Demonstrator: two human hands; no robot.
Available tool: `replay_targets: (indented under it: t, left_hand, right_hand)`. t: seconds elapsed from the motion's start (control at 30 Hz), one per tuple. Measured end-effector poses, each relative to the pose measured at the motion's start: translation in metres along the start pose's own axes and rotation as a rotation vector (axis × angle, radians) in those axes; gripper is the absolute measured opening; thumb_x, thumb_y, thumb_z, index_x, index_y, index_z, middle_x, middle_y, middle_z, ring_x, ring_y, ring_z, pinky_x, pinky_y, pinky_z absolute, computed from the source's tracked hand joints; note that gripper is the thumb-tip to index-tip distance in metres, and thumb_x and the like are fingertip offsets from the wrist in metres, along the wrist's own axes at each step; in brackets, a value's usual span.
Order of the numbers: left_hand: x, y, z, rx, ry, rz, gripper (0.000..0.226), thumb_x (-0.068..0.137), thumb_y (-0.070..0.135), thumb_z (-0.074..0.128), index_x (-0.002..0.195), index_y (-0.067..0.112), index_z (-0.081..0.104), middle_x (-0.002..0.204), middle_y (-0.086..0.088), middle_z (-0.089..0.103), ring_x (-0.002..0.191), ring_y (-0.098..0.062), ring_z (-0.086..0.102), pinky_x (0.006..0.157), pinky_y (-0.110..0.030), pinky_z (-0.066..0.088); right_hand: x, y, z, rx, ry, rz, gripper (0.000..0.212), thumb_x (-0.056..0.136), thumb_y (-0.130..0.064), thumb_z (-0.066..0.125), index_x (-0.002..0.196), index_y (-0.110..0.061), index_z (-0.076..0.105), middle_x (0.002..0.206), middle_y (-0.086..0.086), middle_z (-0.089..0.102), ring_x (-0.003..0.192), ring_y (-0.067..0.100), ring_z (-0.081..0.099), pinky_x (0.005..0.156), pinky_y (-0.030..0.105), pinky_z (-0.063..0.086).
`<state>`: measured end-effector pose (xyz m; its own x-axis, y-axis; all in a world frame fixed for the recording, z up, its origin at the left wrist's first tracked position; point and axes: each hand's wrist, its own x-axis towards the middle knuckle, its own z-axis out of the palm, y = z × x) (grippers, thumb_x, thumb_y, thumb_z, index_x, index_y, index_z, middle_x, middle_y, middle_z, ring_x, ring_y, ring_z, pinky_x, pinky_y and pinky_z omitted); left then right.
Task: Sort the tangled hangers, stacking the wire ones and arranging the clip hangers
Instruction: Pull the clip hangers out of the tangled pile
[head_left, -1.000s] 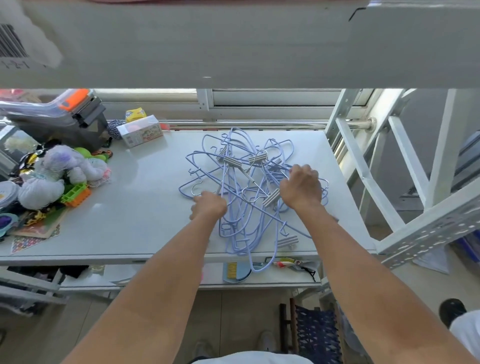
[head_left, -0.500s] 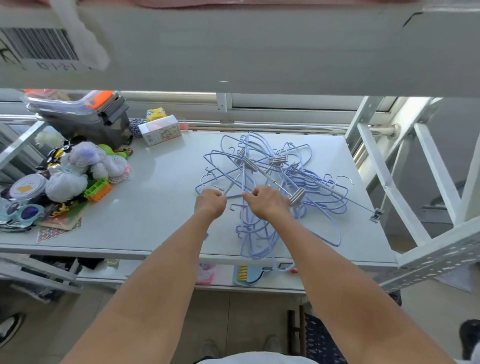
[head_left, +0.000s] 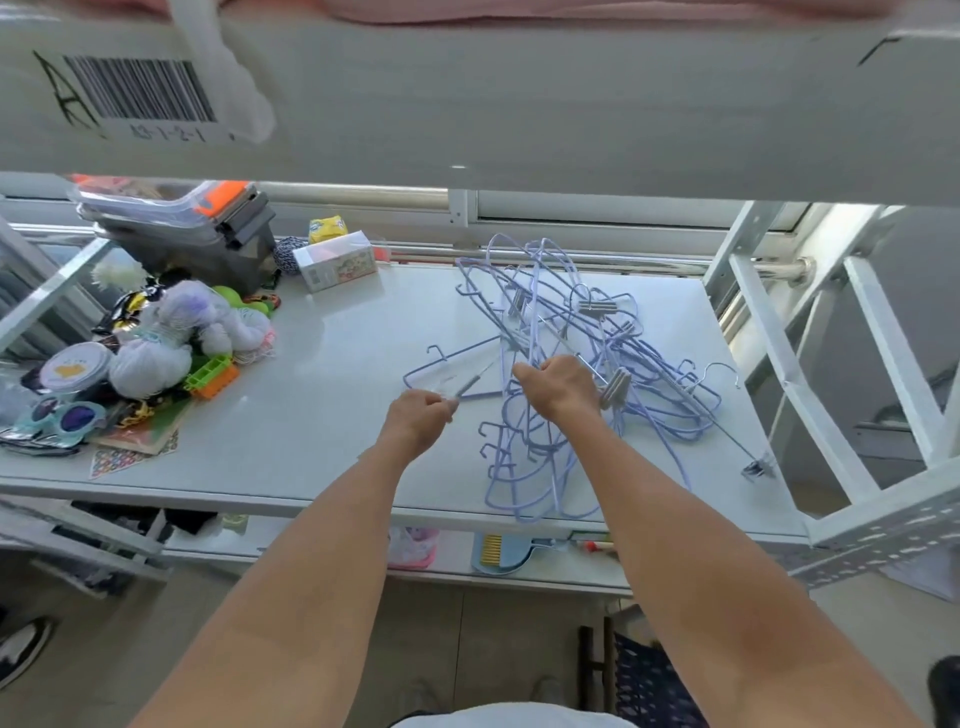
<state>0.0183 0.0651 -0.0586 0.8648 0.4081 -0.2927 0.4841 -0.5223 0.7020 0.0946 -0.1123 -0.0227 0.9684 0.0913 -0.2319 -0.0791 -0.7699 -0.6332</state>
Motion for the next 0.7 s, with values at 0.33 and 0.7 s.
replay_targets:
  t: [0.33, 0.7]
  left_hand:
    - [0.015, 0.006, -0.006, -0.094, 0.433, -0.287, 0.039, 0.098, 0.024, 0.035, 0.110, 0.002, 0.065, 0.114, -0.019, 0.065, 0.105, -0.036, 0.060, 0.088, -0.038, 0.047]
    - [0.057, -0.041, -0.079, 0.545, 0.392, -0.381, 0.071, 0.087, 0.021, 0.052, 0.145, -0.004, 0.020, 0.145, -0.021, 0.028, 0.130, -0.035, 0.033, 0.106, -0.043, 0.033]
  right_hand:
    - [0.002, 0.012, 0.003, -0.086, -0.058, -0.024, 0.040, 0.081, -0.050, 0.052, 0.061, -0.016, 0.046, 0.063, 0.001, 0.052, 0.067, 0.025, 0.053, 0.064, 0.034, 0.044]
    - [-0.010, 0.011, 0.006, -0.413, 0.221, -0.166, 0.044, 0.096, -0.044, 0.033, 0.110, -0.011, 0.060, 0.108, 0.015, 0.065, 0.099, 0.034, 0.061, 0.075, 0.038, 0.046]
